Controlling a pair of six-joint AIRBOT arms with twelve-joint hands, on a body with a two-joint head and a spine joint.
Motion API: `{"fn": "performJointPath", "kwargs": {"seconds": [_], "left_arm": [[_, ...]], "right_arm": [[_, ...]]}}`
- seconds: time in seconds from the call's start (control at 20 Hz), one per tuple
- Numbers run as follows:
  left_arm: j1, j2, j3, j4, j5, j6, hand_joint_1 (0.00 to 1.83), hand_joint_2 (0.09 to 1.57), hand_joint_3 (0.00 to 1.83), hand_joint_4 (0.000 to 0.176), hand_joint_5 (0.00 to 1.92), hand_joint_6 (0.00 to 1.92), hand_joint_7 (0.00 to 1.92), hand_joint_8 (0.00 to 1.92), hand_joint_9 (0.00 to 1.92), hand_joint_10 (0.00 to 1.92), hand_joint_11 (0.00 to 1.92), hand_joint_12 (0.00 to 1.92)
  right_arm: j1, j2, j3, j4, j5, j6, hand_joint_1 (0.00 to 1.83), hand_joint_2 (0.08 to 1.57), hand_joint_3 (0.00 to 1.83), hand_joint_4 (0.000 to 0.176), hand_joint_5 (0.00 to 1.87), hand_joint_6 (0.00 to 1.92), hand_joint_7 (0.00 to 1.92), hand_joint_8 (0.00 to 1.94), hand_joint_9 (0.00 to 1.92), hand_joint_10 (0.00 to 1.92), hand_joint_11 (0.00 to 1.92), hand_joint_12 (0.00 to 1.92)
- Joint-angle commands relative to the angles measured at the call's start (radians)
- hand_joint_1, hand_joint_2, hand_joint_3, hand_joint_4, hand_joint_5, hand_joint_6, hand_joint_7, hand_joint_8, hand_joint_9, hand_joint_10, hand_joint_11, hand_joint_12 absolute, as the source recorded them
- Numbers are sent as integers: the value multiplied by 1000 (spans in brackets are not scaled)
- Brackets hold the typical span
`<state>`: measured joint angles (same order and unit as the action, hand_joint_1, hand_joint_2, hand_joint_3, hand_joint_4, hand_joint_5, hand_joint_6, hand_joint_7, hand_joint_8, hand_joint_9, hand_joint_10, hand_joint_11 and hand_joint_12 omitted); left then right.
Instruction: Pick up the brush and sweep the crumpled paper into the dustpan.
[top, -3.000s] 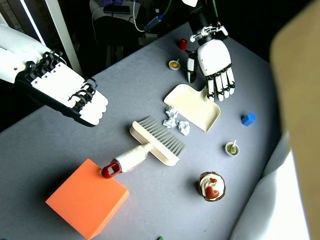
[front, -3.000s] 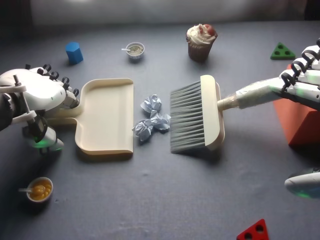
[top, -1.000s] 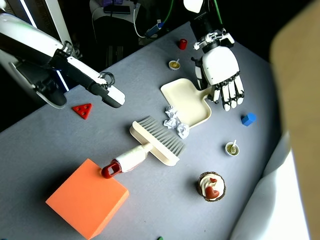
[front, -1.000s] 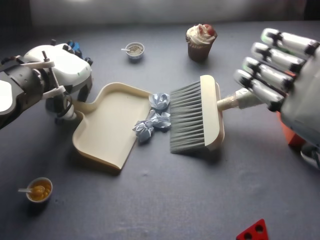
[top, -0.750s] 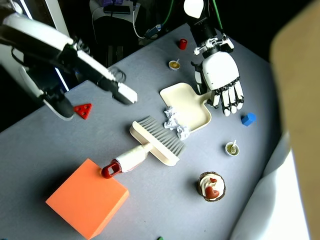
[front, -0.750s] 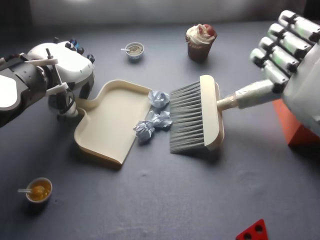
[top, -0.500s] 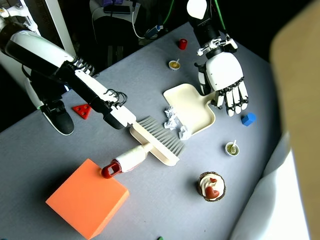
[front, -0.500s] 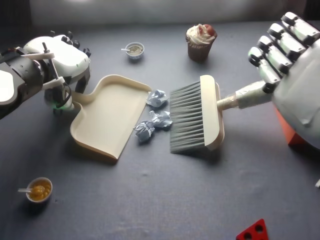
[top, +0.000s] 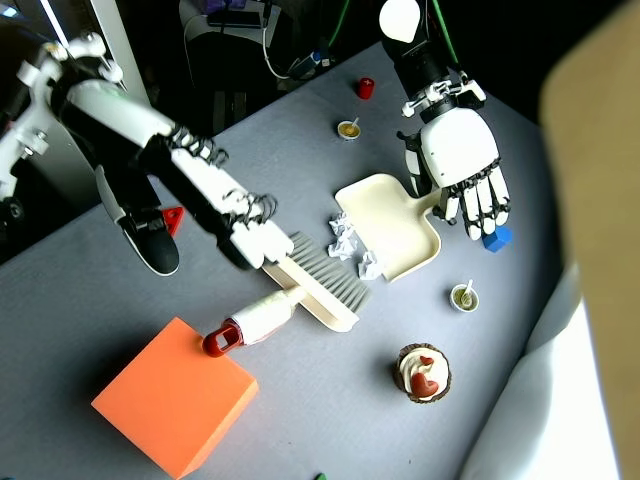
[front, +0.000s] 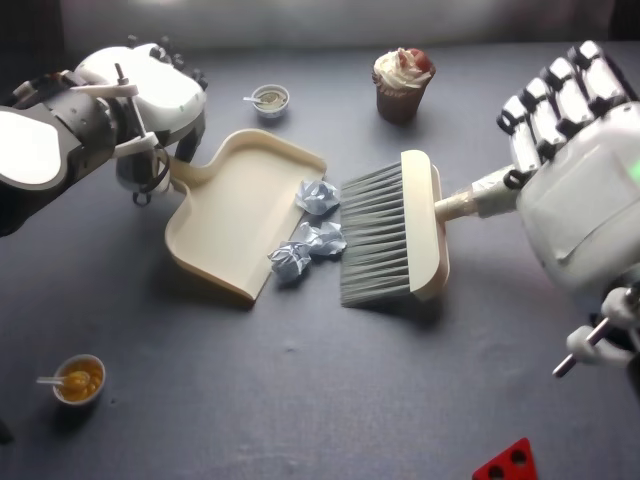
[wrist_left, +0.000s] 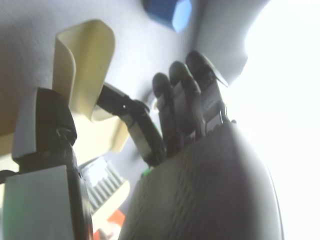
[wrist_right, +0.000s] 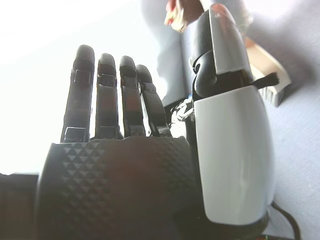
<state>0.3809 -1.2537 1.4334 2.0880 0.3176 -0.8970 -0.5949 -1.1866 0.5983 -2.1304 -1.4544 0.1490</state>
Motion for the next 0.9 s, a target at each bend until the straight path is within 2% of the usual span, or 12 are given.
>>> {"fn": "performJointPath", "kwargs": {"seconds": [0.0,0.25,0.6,0.65,0.7,0.75,0.8,0.85], "left_arm": [[-11,5,4,40,76,5,1144,1100,1,0,1020,907,360,1,254,0,27,583],[-17,3,-5,48,75,5,1101,1100,1,0,1020,914,359,4,268,4,7,536],[-20,14,-18,53,67,5,1087,1112,0,0,996,955,363,5,271,5,38,494],[-20,16,-21,53,67,5,1075,1117,2,13,983,976,360,1,271,3,46,496],[-20,20,-25,51,67,5,1057,1127,2,44,963,1009,327,1,233,0,26,494],[-21,21,-25,51,65,5,1073,1122,0,14,975,990,331,1,231,1,8,495],[-21,22,-25,50,65,5,1073,1122,0,14,975,990,331,1,231,1,8,495],[-21,26,-25,48,63,5,1092,1119,0,0,984,974,326,3,230,0,1,485]], "right_arm": [[-3,-7,8,-94,-101,2,1107,1053,0,0,188,7,249,6,256,3,299,39],[-19,-116,117,-64,-122,35,1074,1055,0,0,194,6,230,6,255,7,324,49],[-16,-167,222,-89,-113,63,1024,1067,3,0,188,6,222,3,241,1,339,53],[-16,-174,236,-87,-107,69,1034,1063,1,0,187,4,218,1,242,1,337,52],[-16,-183,253,-82,-100,74,1009,1086,10,0,173,1,220,1,242,1,332,49],[-16,-192,272,-80,-99,77,1042,1067,0,0,180,3,228,3,247,1,341,51],[-16,-199,289,-80,-95,80,1042,1067,0,0,180,3,228,3,247,1,341,51],[-19,-210,310,-80,-84,84,1051,1059,0,0,169,0,217,0,235,0,330,46]]}}
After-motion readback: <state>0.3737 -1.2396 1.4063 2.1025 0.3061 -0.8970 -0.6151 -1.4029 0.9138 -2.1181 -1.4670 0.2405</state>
